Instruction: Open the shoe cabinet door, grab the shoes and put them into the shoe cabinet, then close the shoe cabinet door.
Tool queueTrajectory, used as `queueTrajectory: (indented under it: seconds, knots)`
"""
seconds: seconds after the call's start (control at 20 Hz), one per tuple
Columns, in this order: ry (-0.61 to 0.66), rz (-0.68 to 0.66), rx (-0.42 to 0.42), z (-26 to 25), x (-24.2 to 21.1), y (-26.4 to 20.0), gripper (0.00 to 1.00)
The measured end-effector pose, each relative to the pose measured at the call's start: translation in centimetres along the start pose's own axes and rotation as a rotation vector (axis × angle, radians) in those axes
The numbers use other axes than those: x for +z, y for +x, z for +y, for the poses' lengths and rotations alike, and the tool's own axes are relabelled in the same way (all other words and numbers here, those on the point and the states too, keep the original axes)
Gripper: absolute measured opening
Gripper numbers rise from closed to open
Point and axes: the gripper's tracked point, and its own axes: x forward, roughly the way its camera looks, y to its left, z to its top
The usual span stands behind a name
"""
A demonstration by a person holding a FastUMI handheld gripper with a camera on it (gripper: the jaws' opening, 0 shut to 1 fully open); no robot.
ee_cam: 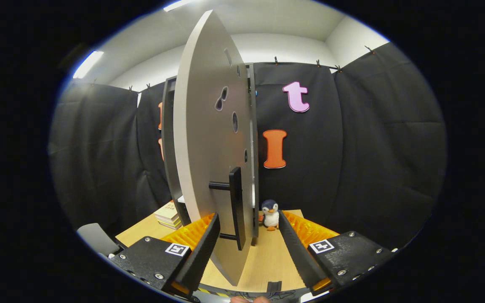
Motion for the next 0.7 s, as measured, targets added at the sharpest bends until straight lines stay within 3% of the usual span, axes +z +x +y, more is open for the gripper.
queueTrajectory:
  seconds: [0.7]
  knots:
    - [0.0,0.037,-0.006,8.9,0.8,3.5,0.89]
